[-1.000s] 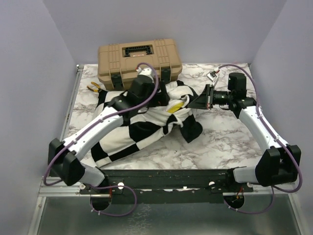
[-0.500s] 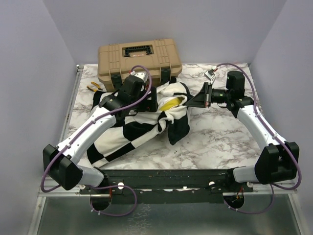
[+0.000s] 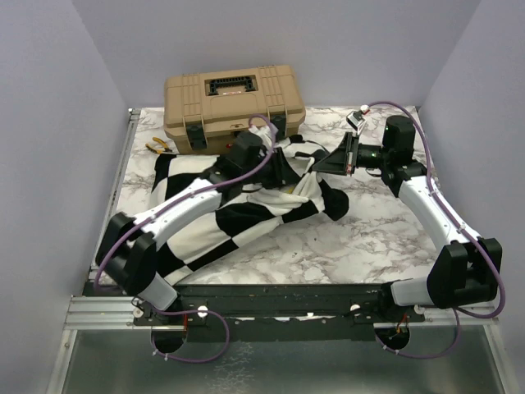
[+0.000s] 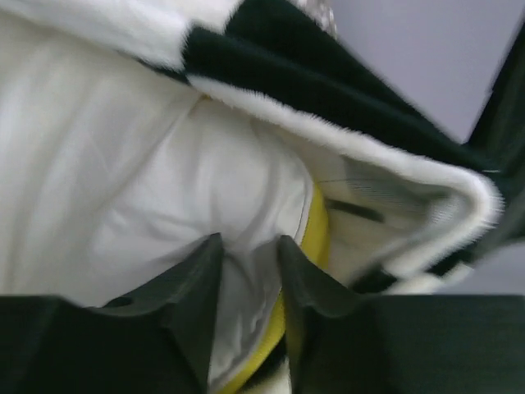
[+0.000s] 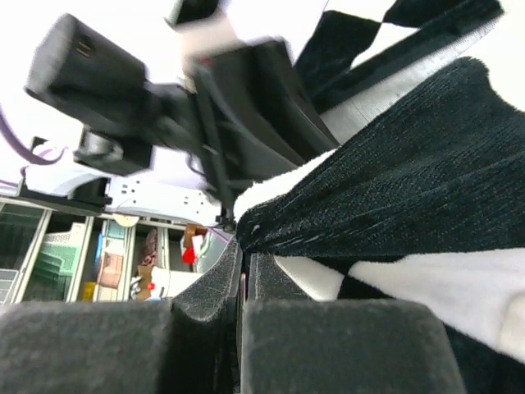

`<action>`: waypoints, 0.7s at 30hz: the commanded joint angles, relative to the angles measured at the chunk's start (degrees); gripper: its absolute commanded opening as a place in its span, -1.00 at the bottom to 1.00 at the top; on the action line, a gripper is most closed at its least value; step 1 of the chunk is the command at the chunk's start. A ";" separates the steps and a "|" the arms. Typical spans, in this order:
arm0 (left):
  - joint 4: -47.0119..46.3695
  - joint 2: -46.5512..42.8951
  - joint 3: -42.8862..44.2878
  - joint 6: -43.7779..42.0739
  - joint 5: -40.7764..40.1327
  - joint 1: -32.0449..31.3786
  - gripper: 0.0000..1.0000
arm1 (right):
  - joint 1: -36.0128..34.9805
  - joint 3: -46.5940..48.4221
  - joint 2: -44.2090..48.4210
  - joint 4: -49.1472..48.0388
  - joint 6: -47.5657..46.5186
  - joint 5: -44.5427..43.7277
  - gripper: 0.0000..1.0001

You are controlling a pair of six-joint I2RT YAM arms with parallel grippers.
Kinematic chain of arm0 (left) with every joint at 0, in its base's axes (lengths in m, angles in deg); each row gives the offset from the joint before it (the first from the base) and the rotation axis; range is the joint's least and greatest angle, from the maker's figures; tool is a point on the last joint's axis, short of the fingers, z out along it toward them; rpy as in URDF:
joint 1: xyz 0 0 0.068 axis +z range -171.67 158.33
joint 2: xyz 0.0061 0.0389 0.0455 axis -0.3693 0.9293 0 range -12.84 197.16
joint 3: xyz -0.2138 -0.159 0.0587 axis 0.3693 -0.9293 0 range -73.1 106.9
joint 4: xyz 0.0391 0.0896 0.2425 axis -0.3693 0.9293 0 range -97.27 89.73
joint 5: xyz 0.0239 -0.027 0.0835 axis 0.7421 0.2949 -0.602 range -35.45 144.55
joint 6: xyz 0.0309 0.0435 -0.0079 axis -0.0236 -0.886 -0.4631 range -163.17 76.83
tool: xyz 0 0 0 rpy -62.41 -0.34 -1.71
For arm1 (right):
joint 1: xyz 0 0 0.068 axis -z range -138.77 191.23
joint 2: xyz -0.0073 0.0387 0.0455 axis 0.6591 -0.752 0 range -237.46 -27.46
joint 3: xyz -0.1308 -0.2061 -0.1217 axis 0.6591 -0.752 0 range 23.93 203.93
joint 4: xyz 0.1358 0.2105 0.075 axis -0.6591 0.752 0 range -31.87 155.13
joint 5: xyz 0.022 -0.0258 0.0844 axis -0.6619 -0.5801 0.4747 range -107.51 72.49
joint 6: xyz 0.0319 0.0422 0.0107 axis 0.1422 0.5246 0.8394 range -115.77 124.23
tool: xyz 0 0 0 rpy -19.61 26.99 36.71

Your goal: Put the pillow into the pillowcase

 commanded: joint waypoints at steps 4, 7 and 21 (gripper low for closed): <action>-14.71 16.89 2.59 7.31 2.94 -11.79 -0.39 | 0.73 -0.93 0.58 -20.54 15.29 2.98 -1.00; -16.54 22.56 5.57 8.01 0.37 -13.69 -0.32 | 0.78 -2.32 0.62 -23.70 17.22 2.82 -1.00; -3.35 5.88 5.36 -9.61 -42.39 -13.56 0.78 | 0.74 -1.95 3.24 -0.03 1.81 -4.48 -1.00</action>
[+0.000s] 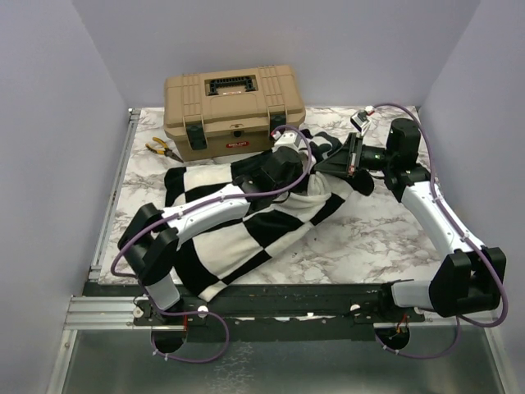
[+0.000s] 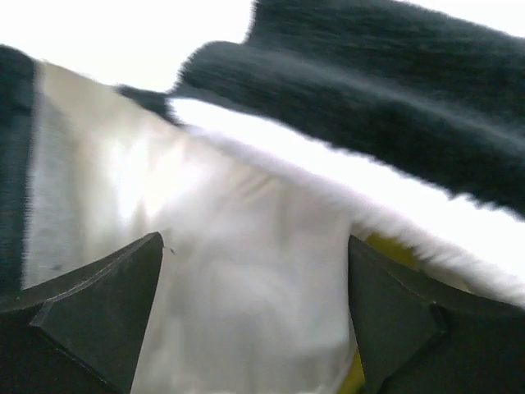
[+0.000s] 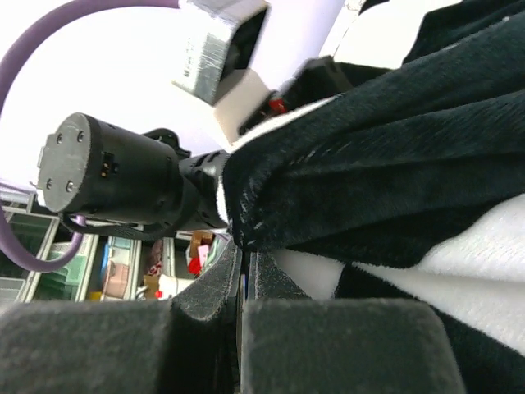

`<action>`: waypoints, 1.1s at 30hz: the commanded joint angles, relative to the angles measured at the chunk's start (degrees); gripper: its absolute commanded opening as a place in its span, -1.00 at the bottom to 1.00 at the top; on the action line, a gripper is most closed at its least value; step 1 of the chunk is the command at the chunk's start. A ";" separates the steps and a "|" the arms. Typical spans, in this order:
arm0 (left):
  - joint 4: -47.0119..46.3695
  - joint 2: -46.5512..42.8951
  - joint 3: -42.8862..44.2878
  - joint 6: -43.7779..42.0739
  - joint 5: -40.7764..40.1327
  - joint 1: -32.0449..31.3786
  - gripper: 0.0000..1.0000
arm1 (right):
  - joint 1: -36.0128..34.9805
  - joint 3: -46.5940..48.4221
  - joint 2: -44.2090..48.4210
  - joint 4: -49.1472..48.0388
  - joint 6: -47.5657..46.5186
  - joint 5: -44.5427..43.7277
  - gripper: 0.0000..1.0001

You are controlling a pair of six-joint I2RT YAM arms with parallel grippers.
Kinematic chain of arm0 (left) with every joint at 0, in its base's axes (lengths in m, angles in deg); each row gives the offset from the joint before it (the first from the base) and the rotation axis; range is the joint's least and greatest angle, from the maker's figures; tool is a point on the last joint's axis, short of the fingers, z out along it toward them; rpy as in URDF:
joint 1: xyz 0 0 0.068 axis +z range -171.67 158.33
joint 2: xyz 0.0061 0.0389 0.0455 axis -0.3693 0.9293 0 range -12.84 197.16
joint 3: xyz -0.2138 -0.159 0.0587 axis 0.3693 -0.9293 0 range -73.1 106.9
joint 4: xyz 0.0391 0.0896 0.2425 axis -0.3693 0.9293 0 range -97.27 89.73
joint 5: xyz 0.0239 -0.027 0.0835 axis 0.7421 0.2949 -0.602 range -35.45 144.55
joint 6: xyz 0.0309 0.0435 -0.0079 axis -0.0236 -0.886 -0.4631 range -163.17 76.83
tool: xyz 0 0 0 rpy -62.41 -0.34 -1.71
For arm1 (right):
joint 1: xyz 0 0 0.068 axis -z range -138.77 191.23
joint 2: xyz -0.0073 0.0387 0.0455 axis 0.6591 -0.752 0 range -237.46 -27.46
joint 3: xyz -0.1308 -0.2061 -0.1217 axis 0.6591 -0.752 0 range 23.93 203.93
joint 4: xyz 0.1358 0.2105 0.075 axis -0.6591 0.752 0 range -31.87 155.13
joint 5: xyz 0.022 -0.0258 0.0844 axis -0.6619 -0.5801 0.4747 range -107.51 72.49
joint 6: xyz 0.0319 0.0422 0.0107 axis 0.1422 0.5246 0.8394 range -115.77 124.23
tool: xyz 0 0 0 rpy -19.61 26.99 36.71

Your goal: Put the pillow into the pillowcase

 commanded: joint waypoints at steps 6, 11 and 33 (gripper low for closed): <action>-1.19 -12.69 -6.36 -5.77 -21.22 1.58 0.80 | 0.00 0.28 0.62 3.51 -2.47 -3.62 -1.00; -16.80 -20.82 -16.25 -3.31 -11.90 3.10 0.79 | 0.00 0.67 0.30 2.71 -1.83 -4.35 -1.00; 42.99 -34.56 -4.59 -3.04 -28.65 16.20 0.97 | -2.37 12.18 -4.81 42.15 -28.94 -39.52 0.61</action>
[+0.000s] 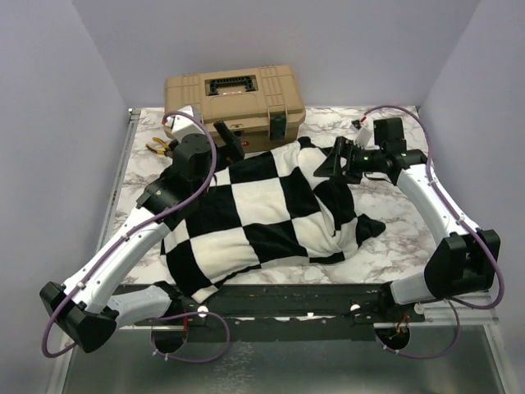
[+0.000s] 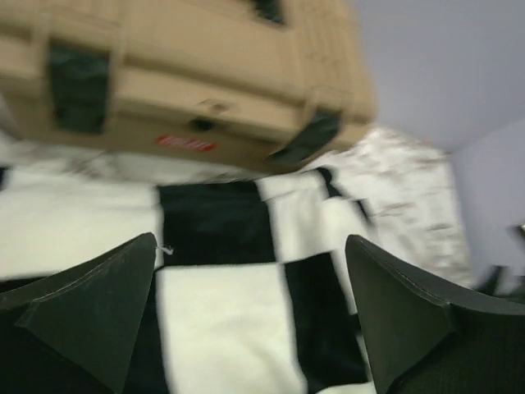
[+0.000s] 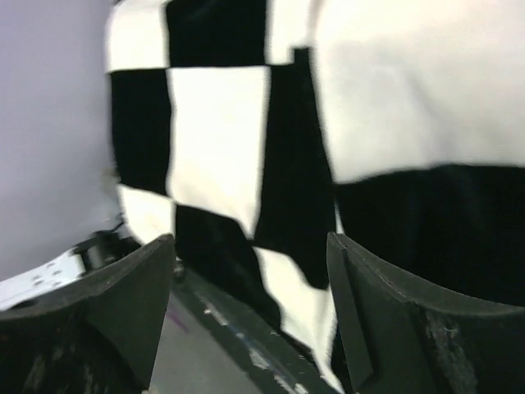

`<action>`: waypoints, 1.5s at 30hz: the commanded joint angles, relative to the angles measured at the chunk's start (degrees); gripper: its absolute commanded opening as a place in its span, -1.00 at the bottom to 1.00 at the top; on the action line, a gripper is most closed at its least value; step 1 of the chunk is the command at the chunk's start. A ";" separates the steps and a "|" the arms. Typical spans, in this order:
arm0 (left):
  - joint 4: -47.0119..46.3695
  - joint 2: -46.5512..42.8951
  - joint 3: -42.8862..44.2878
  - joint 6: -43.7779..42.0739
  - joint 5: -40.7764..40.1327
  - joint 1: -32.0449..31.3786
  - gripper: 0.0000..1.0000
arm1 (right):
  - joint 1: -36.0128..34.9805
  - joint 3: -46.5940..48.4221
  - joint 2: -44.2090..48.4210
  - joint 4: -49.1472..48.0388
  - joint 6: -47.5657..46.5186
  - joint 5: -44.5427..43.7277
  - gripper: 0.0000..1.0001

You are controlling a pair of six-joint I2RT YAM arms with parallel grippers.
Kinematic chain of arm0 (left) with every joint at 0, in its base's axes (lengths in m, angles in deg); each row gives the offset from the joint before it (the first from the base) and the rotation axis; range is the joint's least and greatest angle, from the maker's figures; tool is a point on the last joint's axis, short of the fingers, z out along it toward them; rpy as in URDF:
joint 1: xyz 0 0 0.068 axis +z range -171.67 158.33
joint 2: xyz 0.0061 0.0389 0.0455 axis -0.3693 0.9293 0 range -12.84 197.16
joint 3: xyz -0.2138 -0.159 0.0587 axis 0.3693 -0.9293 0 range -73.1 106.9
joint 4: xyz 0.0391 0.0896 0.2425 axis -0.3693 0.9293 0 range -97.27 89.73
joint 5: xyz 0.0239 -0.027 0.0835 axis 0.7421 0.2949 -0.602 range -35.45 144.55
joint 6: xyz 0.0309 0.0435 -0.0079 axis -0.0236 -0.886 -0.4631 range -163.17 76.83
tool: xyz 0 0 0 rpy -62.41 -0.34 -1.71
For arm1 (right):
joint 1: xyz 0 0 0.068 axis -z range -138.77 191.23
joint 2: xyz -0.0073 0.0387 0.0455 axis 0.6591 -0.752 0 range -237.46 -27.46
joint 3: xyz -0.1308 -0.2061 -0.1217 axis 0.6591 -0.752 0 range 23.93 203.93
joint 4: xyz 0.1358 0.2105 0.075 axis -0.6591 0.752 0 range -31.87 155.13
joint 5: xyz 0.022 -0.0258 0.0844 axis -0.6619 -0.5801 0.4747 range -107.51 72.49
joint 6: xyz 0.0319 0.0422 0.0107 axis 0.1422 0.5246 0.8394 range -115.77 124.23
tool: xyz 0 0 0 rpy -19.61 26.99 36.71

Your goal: Put the pillow into the pillowcase

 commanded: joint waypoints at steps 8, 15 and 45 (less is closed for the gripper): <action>45.63 -5.54 -12.91 9.66 2.89 13.22 0.98 | 0.00 0.87 3.71 10.19 -9.59 -20.83 0.99; 29.43 -6.81 -29.74 9.06 19.71 19.54 0.98 | -0.04 -0.04 3.22 8.77 -7.50 -15.90 0.99; 20.85 -11.45 35.36 -17.30 -0.52 20.14 -1.00 | -0.02 14.36 3.56 7.17 1.27 -6.46 0.99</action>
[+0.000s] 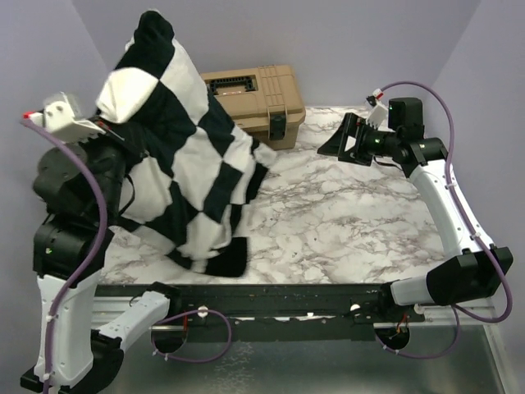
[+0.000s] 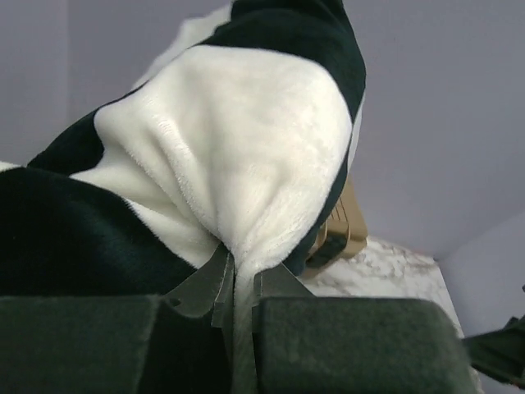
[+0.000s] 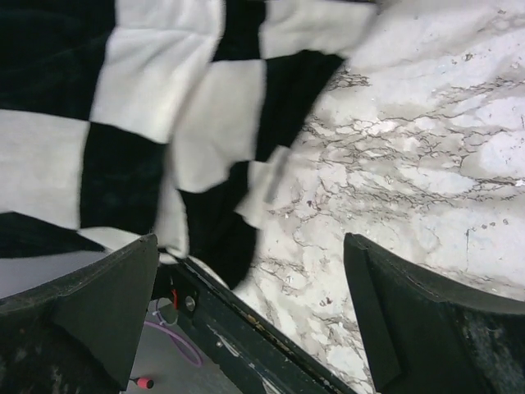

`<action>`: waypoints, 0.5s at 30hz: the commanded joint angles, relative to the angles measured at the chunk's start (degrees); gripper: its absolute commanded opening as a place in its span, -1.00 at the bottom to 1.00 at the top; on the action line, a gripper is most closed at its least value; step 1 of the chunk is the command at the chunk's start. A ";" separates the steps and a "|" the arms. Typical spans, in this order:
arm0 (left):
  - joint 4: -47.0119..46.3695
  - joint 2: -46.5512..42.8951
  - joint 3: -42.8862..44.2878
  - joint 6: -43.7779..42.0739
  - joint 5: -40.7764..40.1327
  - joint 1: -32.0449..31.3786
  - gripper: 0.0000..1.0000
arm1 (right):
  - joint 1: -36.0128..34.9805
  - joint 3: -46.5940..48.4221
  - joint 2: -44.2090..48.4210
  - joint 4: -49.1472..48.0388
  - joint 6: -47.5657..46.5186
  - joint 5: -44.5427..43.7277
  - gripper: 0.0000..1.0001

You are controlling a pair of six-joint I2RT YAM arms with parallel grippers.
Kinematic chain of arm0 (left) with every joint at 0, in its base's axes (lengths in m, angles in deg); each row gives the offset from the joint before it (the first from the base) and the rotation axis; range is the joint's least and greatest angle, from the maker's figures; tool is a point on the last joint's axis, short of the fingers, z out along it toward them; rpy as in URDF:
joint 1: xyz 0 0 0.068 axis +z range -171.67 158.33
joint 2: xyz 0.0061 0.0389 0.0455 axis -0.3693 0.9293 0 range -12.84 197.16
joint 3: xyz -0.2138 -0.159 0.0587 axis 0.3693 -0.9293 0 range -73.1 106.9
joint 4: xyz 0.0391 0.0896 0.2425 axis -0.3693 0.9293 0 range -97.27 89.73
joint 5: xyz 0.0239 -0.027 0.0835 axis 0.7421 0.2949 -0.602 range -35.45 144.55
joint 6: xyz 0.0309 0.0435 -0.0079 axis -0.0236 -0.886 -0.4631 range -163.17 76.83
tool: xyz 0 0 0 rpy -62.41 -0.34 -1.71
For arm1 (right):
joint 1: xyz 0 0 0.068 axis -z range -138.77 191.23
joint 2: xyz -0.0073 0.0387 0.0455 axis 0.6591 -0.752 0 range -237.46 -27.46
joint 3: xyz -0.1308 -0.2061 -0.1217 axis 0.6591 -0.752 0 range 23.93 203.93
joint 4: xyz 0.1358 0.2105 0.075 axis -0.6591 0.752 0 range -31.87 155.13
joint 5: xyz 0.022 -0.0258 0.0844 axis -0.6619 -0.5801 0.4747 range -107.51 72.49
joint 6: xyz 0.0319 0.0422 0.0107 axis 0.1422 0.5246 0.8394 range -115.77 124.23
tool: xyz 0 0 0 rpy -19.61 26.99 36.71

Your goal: Put the pillow into the pillowcase

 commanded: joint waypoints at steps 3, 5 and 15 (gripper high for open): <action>-5.90 9.21 23.23 -9.06 -4.73 0.35 -1.00 | 0.02 0.70 0.79 -0.95 1.05 2.15 0.99; -6.70 10.78 23.54 -6.67 -0.48 0.40 -1.00 | -0.04 -0.47 1.14 -1.44 1.07 1.94 0.99; -26.37 6.86 -12.33 20.11 20.64 -0.21 -1.00 | -0.04 0.75 2.13 2.36 0.47 -4.86 0.99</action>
